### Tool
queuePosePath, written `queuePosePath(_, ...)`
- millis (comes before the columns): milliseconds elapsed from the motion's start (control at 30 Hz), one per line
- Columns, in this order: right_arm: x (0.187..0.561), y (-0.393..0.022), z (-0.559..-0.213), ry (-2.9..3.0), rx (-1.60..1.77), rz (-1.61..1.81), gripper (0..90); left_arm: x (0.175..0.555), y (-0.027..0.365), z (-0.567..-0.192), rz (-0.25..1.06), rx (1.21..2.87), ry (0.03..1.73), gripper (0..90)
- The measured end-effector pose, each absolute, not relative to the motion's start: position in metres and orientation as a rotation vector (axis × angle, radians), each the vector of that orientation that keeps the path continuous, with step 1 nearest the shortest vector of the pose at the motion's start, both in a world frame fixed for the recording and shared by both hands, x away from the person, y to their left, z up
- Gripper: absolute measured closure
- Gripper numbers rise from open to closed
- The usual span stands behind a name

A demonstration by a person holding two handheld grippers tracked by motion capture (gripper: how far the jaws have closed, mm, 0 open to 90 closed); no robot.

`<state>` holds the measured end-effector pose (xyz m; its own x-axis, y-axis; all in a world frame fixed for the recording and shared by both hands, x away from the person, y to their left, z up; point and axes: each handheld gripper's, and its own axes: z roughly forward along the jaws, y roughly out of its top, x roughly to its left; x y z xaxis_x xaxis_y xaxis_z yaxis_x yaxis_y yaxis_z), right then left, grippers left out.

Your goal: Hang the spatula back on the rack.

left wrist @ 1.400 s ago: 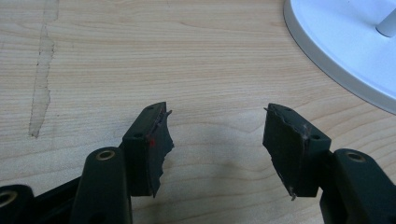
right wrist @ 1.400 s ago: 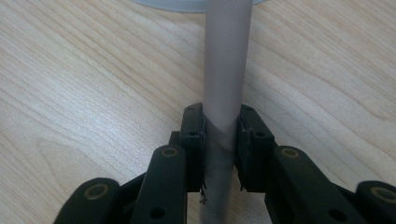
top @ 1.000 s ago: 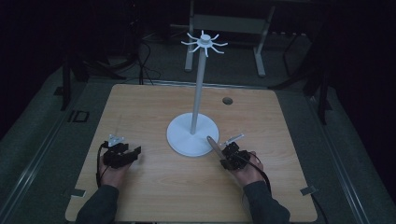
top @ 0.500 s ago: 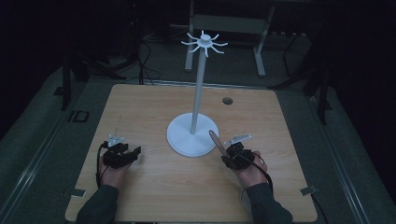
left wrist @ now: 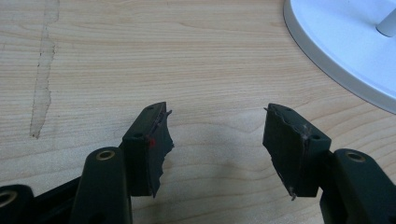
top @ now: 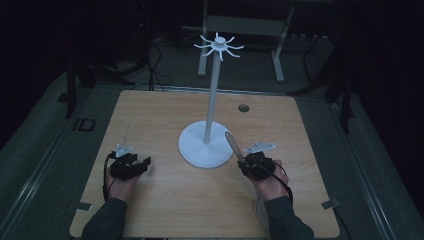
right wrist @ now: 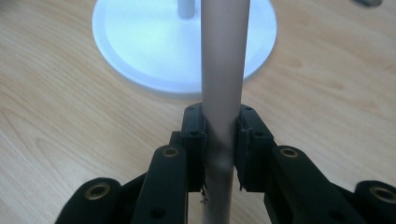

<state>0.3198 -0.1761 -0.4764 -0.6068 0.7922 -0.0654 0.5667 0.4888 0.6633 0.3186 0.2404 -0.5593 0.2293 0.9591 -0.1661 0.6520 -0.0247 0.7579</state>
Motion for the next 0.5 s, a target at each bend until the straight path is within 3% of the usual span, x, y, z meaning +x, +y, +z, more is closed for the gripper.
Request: queuePosePath(500, 0.313, -0.175, -0.460, 2.273, 1.072, 0.986, 75.5, 0.319, 0.240, -0.559, 0.518, 1.753, 1.499, 40.8)
